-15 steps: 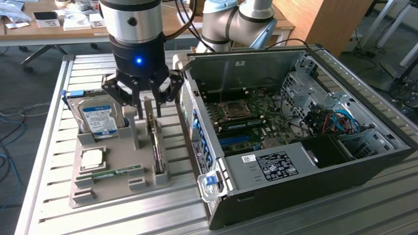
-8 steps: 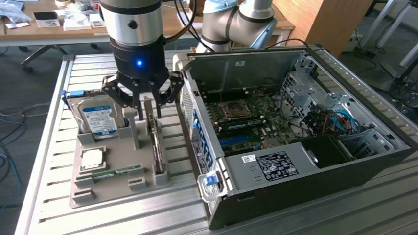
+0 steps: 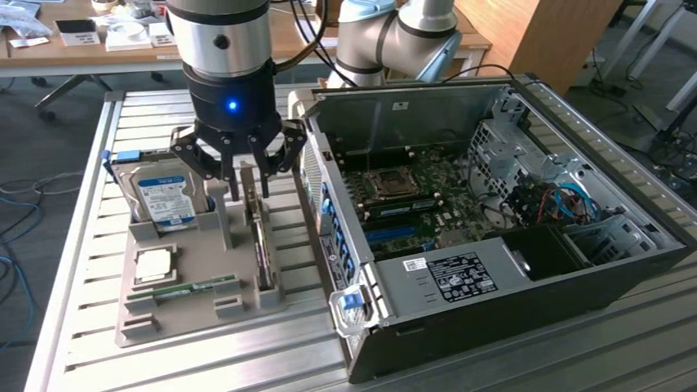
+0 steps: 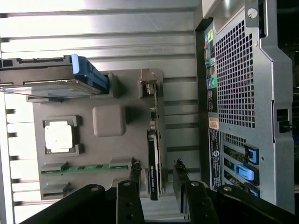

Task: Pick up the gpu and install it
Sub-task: 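Pick up the gpu and move the gpu toward the slot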

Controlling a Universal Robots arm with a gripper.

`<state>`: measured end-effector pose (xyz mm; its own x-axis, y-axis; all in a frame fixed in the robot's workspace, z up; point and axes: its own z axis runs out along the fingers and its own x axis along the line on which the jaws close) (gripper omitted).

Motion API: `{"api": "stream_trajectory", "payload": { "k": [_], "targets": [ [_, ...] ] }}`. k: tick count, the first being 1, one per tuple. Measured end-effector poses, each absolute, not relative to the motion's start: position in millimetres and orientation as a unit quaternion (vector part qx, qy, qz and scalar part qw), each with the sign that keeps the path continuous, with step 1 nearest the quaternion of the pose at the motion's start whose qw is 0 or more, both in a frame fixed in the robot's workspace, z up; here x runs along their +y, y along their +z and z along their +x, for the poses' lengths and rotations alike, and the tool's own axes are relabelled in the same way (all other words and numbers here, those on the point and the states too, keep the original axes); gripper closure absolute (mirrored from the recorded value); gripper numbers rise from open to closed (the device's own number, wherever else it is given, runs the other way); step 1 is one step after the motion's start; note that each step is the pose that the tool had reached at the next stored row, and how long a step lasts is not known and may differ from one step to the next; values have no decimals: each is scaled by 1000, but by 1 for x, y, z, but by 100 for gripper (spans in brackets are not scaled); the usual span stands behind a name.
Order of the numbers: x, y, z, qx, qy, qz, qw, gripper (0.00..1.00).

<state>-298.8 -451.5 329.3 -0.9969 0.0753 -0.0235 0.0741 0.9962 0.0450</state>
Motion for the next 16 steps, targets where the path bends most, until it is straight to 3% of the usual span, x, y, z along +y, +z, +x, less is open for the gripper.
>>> {"api": "stream_trajectory", "payload": {
  "k": [16],
  "targets": [
    [-452,324,-299,999,22,37,13,58]
  ]
}}
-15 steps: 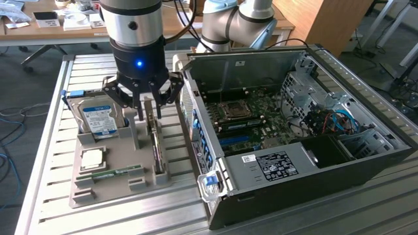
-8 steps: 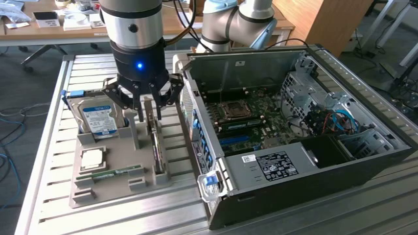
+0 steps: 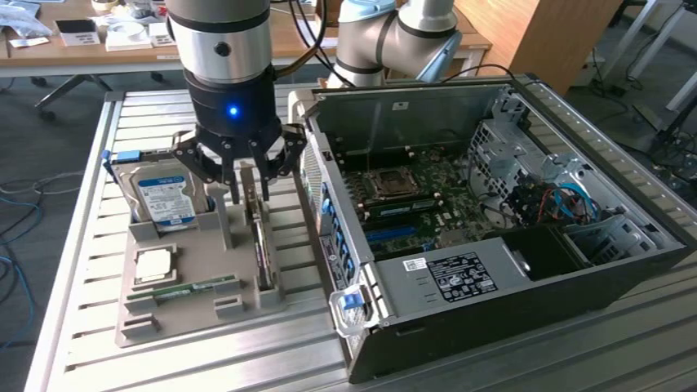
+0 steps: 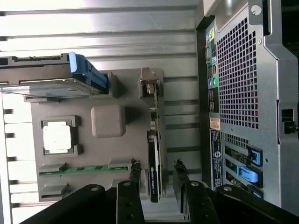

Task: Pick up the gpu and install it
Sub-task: 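Pick up the gpu and move the gpu toward the slot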

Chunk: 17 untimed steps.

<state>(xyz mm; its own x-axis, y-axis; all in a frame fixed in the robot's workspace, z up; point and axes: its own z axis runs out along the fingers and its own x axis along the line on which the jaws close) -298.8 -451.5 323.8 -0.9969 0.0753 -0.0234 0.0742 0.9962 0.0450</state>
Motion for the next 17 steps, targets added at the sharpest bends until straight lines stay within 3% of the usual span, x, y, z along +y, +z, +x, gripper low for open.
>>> {"api": "stream_trajectory", "payload": {
  "k": [17],
  "targets": [
    [-452,311,-299,999,22,37,12,58]
  ]
}}
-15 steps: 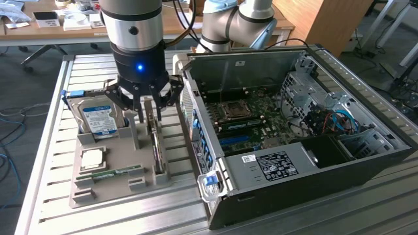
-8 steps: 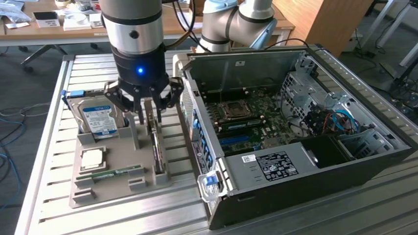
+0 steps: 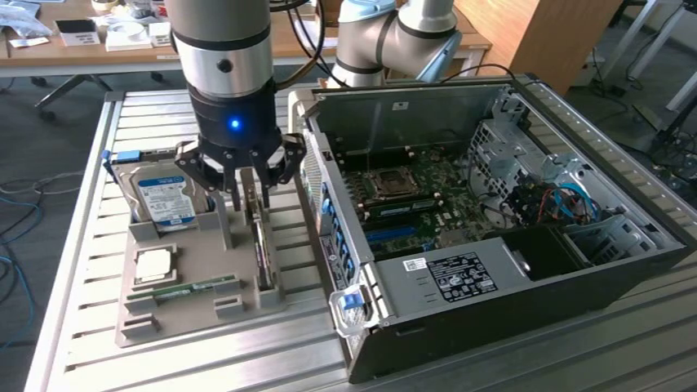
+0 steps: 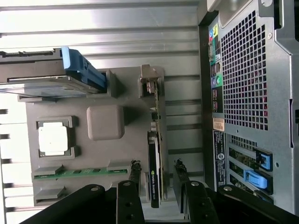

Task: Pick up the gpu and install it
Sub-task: 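Pick up the gpu and move the gpu toward the slot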

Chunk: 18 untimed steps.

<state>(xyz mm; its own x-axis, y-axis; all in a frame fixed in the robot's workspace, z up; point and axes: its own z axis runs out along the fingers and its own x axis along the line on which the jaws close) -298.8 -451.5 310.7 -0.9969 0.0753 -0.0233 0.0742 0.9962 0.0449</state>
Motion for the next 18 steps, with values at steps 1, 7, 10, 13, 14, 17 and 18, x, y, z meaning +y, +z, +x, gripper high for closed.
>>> {"api": "stream_trajectory", "payload": {
  "k": [1,7,10,13,14,17,18],
  "targets": [
    [-452,311,-299,999,22,37,12,58],
    [-452,310,-299,999,22,37,13,58],
    [-452,306,-299,999,22,37,12,58],
    [-452,302,-299,999,22,37,12,58],
    [-452,301,-299,999,22,37,12,58],
    [-453,301,-299,999,22,37,12,58],
    [-454,301,-299,999,22,37,12,58]
  ]
}}
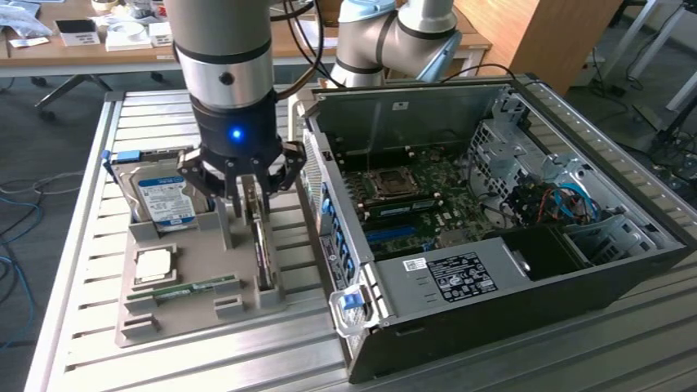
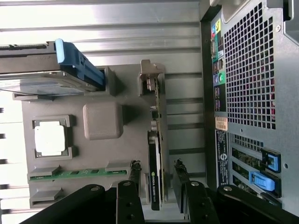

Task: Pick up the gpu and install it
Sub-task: 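Pick up the gpu and move the gpu toward the slot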

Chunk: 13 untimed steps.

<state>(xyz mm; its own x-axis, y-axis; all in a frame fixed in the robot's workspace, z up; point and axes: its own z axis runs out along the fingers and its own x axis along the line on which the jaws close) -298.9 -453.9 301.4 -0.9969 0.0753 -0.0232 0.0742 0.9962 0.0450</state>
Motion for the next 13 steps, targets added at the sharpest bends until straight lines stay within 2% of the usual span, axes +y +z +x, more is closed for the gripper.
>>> {"api": "stream_trajectory", "payload": {
  "k": [13],
  "targets": [
    [-461,297,-299,999,22,37,12,58]
  ]
}}
